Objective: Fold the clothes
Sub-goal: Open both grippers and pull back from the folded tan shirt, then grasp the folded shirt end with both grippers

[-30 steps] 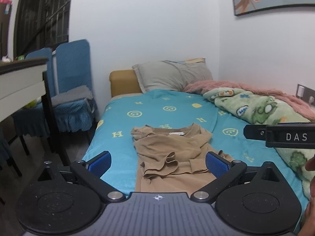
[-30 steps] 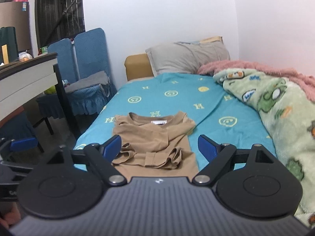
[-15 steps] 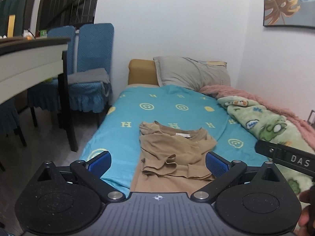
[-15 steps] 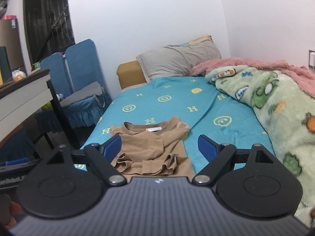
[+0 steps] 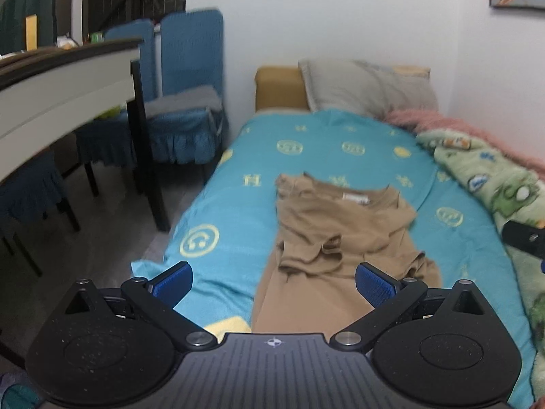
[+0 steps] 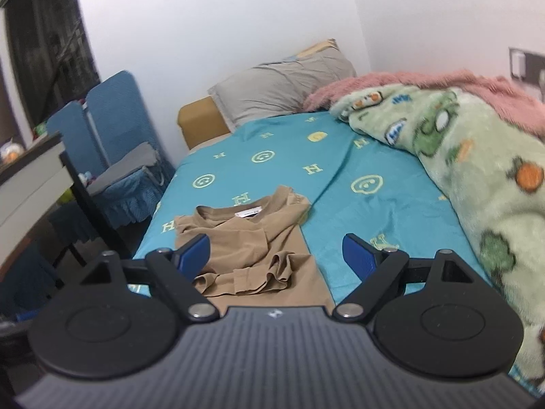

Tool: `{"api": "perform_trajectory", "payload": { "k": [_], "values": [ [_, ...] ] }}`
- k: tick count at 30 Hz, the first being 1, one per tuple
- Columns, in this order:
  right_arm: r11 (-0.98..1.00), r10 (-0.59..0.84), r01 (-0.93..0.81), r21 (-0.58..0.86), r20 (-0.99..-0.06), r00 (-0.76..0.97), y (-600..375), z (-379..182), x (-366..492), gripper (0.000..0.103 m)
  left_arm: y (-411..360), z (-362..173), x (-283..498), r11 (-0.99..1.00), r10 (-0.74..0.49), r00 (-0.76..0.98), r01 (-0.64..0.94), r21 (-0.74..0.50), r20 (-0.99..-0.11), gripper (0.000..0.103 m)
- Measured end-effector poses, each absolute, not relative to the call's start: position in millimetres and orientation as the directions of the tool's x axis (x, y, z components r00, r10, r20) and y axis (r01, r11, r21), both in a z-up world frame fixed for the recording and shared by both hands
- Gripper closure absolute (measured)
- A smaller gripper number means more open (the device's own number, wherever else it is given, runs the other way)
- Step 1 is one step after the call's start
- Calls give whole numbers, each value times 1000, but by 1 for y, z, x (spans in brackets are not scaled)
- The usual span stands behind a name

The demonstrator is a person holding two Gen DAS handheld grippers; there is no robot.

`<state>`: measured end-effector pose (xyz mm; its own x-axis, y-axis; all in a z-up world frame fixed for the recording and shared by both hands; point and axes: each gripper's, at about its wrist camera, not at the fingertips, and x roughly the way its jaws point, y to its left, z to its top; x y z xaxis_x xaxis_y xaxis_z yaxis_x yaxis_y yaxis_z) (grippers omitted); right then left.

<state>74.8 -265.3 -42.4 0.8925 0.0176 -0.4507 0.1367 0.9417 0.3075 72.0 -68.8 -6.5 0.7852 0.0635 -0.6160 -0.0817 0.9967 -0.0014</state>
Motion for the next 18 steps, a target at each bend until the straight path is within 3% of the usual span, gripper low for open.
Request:
{"api": "perform_trajectory", "payload": {
  "k": [4, 8, 13, 18],
  "values": [
    [937, -3, 153, 315, -430, 903, -275, -59, 79, 17, -74, -11, 85, 996, 18, 750, -71, -53, -661, 2],
    [890, 53, 185, 417, -497, 866, -296, -77, 92, 17, -71, -27, 89, 989, -62, 732, -44, -138, -678, 2],
    [809, 141, 219, 546, -541, 829, -310, -92, 98, 17, -43, -66, 105, 918, -270, 605, -72, -389, -749, 2],
    [546, 367, 334, 768, -578, 728, -331, -137, 95, 15, -9, -117, 116, 763, -488, 481, -170, -623, -728, 2]
  ]
}}
